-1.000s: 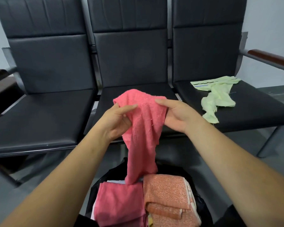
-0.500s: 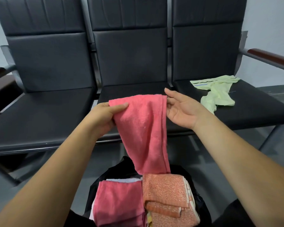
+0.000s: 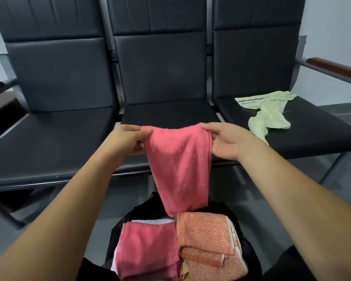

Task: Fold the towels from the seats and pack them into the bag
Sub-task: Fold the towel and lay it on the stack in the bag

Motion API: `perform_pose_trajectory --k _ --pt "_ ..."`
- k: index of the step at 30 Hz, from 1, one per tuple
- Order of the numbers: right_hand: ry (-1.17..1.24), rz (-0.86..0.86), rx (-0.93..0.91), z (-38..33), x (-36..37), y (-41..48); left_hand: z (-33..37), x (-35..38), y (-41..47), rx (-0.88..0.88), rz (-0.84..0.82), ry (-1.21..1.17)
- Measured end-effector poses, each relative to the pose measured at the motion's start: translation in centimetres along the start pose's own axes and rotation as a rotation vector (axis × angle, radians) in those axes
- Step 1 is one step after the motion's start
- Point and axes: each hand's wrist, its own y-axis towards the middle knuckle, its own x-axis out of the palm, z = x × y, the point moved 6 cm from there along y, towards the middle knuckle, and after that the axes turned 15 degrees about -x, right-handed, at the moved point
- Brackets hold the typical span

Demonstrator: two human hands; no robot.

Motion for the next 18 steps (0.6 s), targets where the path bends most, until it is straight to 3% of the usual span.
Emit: perform_pose_trajectory --k 3,6,10,12,15,18 --pt "0.160 -0.014 0.002 -0.6 0.3 -0.2 0.2 0.6 0.2 0.002 -0.140 -0.186" --pt "-0.015 -0.047 -0.065 -1.1 0.0 0.3 0.6 1.2 -0.3 0.068 -0.229 -0.133" --pt "-0.378 0.024 -0.183 -2.0 -1.5 0.3 1.1 0.2 -0.6 0.188 0.097 0.299" --pt "-0.400 0.025 -0.192 -2.1 -1.5 0.2 0.9 0.2 -0.2 0.192 0.142 0.334" --pt "-0.244 0.037 -0.155 -1.7 -1.2 -0.1 0.5 0.7 0.3 0.137 0.113 0.181" --pt "0.114 0.028 -0.105 -1.8 -0.6 -0.1 0.5 1.1 0.2 0.075 -0.036 -0.082"
